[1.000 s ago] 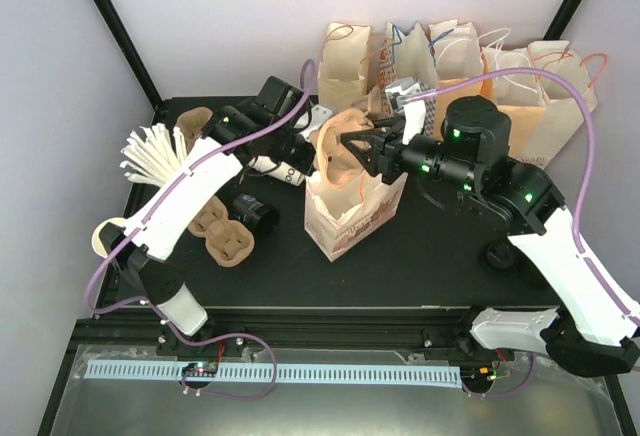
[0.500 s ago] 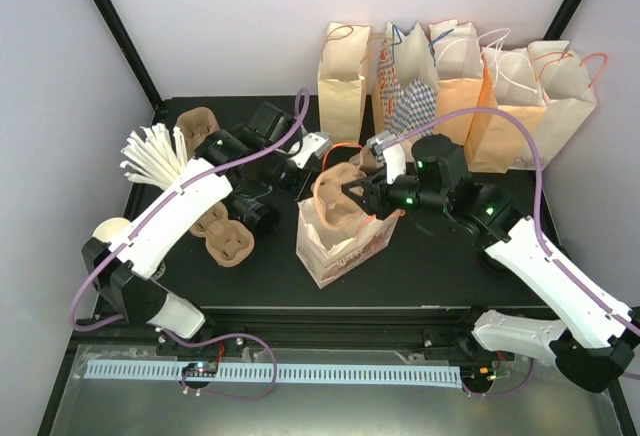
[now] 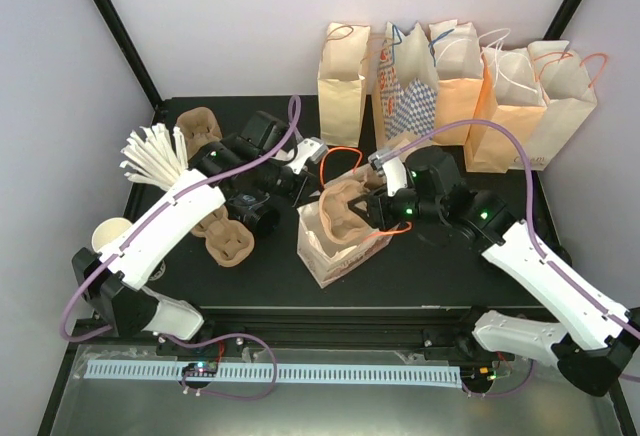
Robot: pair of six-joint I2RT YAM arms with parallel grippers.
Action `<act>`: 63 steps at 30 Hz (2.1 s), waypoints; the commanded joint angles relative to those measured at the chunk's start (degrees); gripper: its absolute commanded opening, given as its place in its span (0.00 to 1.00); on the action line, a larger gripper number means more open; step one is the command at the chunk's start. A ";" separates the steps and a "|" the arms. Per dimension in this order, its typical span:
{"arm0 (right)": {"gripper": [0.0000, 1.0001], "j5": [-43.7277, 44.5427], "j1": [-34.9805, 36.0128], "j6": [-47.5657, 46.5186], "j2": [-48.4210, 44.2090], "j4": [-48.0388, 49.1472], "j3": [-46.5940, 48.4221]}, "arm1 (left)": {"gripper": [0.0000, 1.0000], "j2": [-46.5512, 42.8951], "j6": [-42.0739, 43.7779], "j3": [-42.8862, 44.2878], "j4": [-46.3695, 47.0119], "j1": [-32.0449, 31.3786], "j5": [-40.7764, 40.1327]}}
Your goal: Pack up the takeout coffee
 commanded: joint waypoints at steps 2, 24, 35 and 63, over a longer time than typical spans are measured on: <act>0.38 3.69 -0.29 -1.03 2.32 -10.24 2.67 | 0.02 -2.36 -1.44 -0.99 2.77 -0.17 1.43; 0.37 21.59 5.24 -6.47 14.87 -20.32 9.84 | 0.02 -1.89 -2.25 -0.96 3.85 -0.11 2.63; 0.37 20.80 8.68 -6.72 18.42 -18.67 7.40 | 0.02 -1.41 -4.56 -1.09 3.63 -0.15 -3.01; 0.34 15.62 8.59 -6.27 33.27 -22.05 8.25 | 0.05 -2.02 -5.18 -1.65 5.20 -0.10 -10.08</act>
